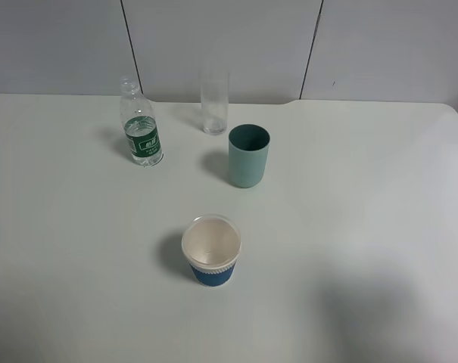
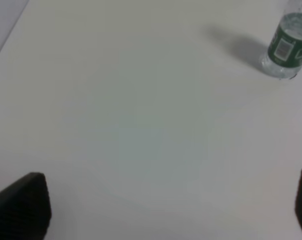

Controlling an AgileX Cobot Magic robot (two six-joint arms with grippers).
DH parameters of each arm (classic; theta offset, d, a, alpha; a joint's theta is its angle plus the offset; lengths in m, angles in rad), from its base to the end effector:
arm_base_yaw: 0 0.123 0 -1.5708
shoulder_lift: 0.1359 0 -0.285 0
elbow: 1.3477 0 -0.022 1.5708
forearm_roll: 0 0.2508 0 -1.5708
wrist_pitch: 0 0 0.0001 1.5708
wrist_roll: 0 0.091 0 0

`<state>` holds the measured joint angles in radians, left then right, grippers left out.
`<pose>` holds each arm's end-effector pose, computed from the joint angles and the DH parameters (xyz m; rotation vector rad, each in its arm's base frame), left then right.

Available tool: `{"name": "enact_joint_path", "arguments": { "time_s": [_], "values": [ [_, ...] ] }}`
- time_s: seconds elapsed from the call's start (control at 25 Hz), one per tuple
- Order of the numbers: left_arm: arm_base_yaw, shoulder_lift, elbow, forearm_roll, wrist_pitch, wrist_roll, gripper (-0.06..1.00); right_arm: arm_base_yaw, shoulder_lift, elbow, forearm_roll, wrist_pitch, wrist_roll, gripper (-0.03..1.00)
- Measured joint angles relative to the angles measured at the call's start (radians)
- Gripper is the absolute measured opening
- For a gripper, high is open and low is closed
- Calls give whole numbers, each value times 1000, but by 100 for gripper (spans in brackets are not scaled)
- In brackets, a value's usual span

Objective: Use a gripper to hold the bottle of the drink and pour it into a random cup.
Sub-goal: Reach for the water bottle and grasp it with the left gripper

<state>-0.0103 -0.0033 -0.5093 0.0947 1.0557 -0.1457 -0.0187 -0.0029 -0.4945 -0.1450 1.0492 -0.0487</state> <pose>-0.0064 0.0076 0.2805 -0.1416 2.0182 0.0142 -0.0048 -0.0113 0.2774 -0.0250 2.0335 -0.2157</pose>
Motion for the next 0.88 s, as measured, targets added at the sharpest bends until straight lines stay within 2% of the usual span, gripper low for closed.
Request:
{"name": "enact_joint_path", "arguments": {
  "time_s": [0.6,0.88],
  "values": [
    [0,31,-3,0,-5,5,100,0,0,0,0,0,0,74],
    [0,207,-69,0,-113,72,100,0,0,0,0,0,0,74]
  ]
}}
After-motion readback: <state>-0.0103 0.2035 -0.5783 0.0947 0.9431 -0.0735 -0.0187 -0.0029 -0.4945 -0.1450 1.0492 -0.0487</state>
